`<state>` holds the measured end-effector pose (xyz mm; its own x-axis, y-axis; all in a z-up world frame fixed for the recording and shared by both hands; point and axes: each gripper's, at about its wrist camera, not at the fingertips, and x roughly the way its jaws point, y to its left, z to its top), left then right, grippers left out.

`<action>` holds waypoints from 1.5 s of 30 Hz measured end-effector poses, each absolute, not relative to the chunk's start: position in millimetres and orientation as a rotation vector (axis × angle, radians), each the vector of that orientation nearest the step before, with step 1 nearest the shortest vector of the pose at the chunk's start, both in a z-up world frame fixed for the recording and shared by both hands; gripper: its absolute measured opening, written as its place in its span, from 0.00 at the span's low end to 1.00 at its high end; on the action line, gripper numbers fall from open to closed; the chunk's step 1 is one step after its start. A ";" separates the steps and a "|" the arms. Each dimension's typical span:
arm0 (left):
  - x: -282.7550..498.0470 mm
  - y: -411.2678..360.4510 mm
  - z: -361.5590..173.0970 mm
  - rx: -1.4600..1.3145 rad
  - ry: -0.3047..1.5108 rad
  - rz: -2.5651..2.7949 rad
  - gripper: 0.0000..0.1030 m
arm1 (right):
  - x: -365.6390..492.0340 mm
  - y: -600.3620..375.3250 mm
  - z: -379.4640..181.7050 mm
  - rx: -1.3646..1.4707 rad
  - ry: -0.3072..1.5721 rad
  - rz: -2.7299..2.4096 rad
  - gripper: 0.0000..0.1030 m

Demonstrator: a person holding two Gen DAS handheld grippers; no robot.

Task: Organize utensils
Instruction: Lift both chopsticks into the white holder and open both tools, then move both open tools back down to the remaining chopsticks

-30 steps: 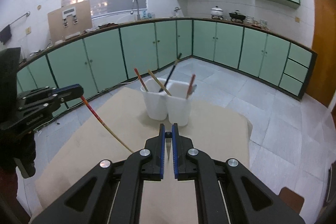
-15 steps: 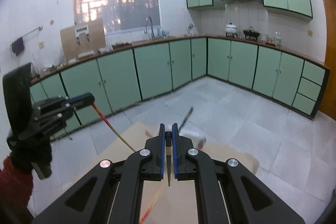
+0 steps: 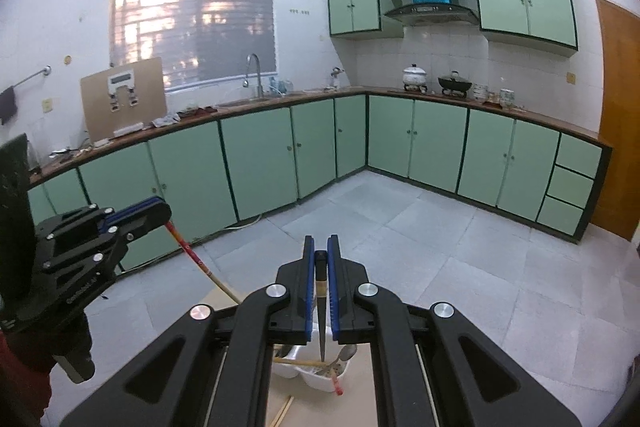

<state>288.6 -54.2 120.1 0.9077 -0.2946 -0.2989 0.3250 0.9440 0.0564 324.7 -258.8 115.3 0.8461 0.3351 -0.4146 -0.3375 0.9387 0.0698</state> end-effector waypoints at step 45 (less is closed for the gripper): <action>205.3 -13.8 -4.5 0.000 0.443 -0.264 0.77 | 232.1 -292.6 -5.4 0.106 0.512 0.292 0.91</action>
<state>205.3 -13.8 -4.5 0.8698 -0.2525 -0.4240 0.2524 0.9659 -0.0575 232.1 -292.6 -5.4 0.8315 0.3015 -0.4665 -0.2490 0.9531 0.1721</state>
